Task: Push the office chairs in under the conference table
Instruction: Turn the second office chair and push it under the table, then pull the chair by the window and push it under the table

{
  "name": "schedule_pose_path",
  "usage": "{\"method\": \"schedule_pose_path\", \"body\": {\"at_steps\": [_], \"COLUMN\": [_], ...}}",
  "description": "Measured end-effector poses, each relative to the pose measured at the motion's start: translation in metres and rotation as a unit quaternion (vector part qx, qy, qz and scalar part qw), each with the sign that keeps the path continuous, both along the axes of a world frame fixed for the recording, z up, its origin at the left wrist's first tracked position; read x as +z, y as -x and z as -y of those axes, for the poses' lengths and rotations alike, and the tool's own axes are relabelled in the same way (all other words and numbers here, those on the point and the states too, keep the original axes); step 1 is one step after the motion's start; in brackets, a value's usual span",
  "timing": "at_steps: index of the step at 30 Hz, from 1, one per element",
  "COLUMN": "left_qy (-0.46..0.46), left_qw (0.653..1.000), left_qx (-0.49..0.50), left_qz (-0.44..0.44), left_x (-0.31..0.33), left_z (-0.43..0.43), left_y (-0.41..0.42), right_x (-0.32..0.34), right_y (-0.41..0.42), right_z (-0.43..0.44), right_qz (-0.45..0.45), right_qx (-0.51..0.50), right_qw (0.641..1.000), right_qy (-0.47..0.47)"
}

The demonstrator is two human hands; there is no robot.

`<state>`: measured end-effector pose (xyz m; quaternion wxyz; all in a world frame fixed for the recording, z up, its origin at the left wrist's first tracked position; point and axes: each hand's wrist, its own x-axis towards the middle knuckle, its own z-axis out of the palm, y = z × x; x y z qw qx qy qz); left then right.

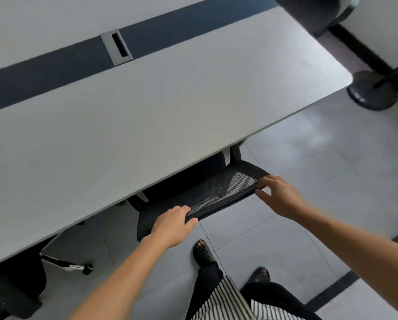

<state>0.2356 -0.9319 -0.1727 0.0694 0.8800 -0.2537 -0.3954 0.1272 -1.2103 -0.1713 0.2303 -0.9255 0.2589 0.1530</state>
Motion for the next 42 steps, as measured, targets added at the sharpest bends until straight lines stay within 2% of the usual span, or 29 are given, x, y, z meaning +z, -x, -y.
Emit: {"method": "schedule_pose_path", "body": {"at_steps": [4, 8, 14, 17, 20, 27, 34, 37, 42], "left_qy": [0.082, 0.136, 0.196, 0.219, 0.232, 0.257, 0.255, 0.252, 0.277], "left_qw": [0.995, 0.981, 0.948, 0.939, 0.936, 0.933, 0.935, 0.937, 0.936], "left_qx": [0.010, 0.029, 0.157, 0.177, 0.166, 0.131, 0.108, 0.072, 0.014], "left_qz": [-0.057, -0.135, -0.197, -0.197, -0.207, -0.214, -0.220, -0.231, -0.215], "left_x": [0.041, 0.066, 0.096, 0.108, 0.117, 0.133, 0.112, 0.122, 0.151], "left_z": [0.055, 0.106, 0.194, 0.247, 0.301, 0.423, 0.567, 0.643, 0.766], "left_y": [0.024, 0.058, 0.115, 0.142, 0.164, 0.170, 0.128, 0.104, 0.067], "right_x": [0.041, 0.062, 0.084, 0.088, 0.095, 0.102, 0.097, 0.109, 0.134], "right_y": [0.085, 0.177, 0.301, 0.349, 0.379, 0.386, 0.366, 0.351, 0.321], "right_z": [0.023, 0.055, 0.114, 0.150, 0.187, 0.284, 0.397, 0.456, 0.550], "right_qz": [0.062, 0.090, 0.197, 0.226, 0.242, 0.278, 0.296, 0.305, 0.331], "right_qx": [-0.159, -0.253, -0.437, -0.512, -0.551, -0.579, -0.624, -0.640, -0.639], "right_qw": [0.981, 0.955, 0.855, 0.798, 0.767, 0.732, 0.693, 0.677, 0.670], "right_qy": [-0.094, -0.125, -0.198, -0.224, -0.224, -0.228, -0.206, -0.196, -0.180]}}
